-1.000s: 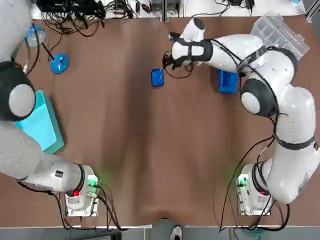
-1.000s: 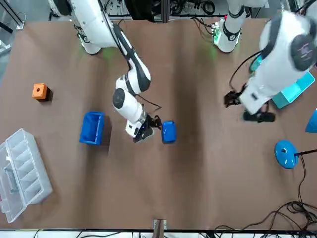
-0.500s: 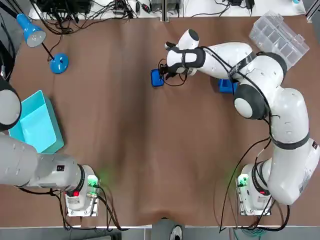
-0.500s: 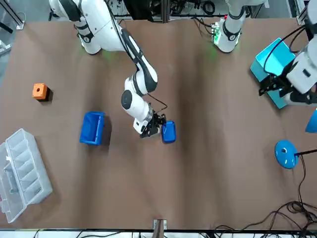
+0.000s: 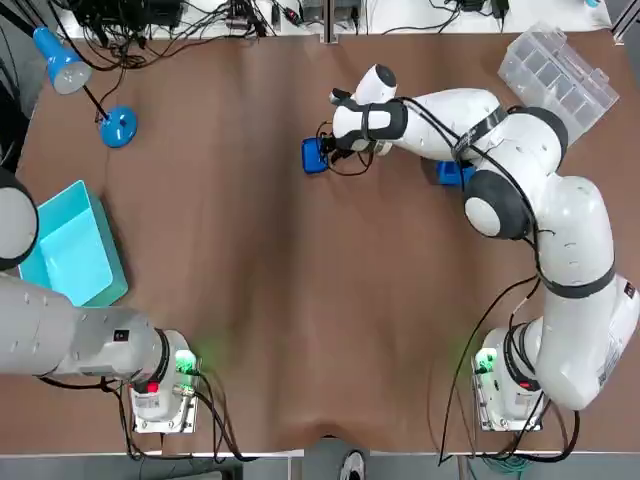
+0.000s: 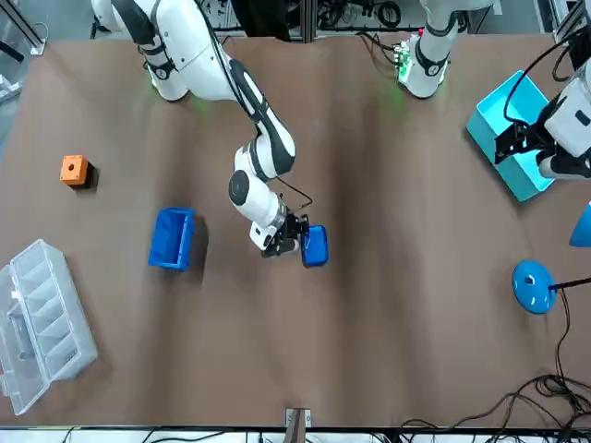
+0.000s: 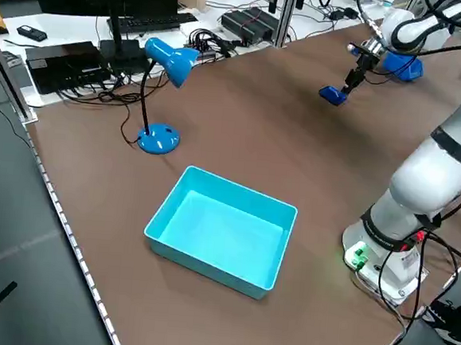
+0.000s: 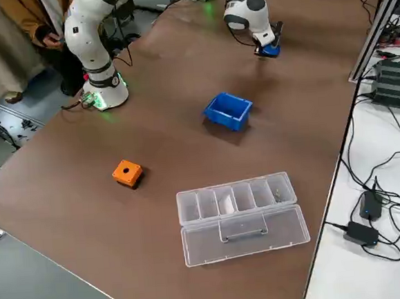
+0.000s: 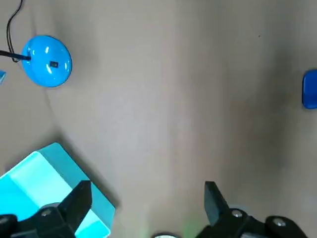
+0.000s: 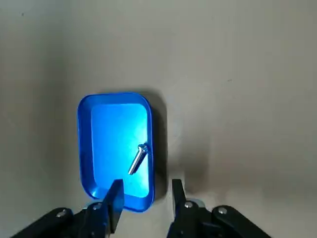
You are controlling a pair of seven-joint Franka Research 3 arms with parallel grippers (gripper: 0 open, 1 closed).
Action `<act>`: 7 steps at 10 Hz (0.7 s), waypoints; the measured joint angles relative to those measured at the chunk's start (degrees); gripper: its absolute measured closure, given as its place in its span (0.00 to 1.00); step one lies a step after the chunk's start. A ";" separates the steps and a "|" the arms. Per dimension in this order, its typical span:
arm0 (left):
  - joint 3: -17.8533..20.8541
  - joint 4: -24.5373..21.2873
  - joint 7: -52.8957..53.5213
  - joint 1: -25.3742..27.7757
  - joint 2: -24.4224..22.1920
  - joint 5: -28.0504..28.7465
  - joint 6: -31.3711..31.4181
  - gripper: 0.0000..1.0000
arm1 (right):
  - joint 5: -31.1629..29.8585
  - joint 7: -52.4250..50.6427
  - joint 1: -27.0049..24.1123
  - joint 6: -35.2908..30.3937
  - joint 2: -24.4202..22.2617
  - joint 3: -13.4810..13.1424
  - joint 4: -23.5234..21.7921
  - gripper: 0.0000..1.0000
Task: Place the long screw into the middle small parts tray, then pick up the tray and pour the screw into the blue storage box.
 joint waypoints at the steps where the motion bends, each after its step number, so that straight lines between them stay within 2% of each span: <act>1: 0.01 -0.05 0.00 0.00 -0.36 -0.09 -0.22 0.00 | 0.04 0.17 0.00 0.00 0.18 0.00 0.09 0.55; 5: 0.04 -1.66 -0.12 0.25 -1.90 -0.42 -0.25 0.00 | 0.17 1.44 0.12 -0.03 1.62 0.02 1.50 0.59; 7: -0.10 -1.68 0.01 0.25 -1.94 -0.42 0.01 0.00 | 0.24 1.96 0.37 -0.02 1.86 0.02 1.76 0.67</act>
